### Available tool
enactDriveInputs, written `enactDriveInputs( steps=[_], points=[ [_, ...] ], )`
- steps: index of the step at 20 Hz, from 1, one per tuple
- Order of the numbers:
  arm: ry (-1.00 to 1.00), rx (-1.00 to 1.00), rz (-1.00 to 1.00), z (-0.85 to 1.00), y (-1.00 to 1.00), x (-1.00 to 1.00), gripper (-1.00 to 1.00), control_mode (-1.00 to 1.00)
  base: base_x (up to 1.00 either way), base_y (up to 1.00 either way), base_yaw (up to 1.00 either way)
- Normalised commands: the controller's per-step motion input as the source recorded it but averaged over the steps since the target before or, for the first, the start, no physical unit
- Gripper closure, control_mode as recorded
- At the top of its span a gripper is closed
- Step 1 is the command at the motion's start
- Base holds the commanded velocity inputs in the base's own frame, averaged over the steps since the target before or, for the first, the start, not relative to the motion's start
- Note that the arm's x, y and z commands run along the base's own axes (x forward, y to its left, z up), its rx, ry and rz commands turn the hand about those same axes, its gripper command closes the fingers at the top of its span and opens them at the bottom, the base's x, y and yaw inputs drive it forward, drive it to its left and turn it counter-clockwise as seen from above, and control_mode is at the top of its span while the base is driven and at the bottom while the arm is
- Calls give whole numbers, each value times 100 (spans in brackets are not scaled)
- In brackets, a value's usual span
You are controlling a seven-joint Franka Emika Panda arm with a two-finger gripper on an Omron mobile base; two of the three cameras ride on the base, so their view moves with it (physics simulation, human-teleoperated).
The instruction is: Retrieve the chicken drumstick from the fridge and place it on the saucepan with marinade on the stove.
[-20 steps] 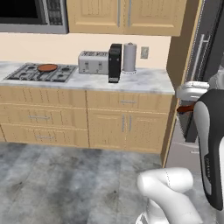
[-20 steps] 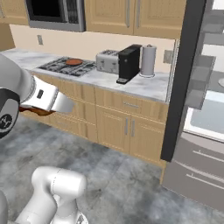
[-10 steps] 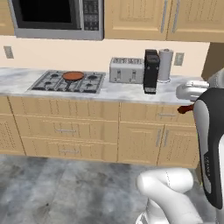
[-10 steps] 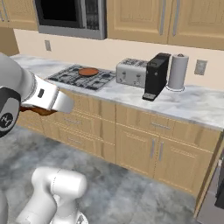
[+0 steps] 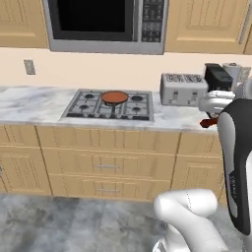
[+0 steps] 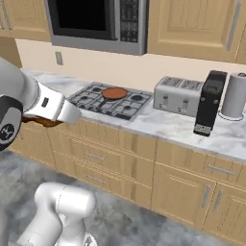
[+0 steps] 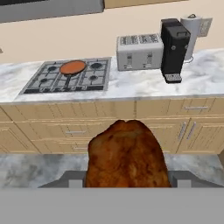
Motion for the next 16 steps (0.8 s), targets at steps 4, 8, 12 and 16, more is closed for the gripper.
enactDriveInputs(
  steps=[4,8,12,16],
  points=[
    [0,0,0,0,0,0,100,100,100,100,-10],
    [0,0,0,0,0,0,100,100,100,67,-17],
    [0,0,0,0,0,0,100,100,100,41,-12],
    [0,0,0,0,0,0,100,100,91,34,-14]
  ],
)
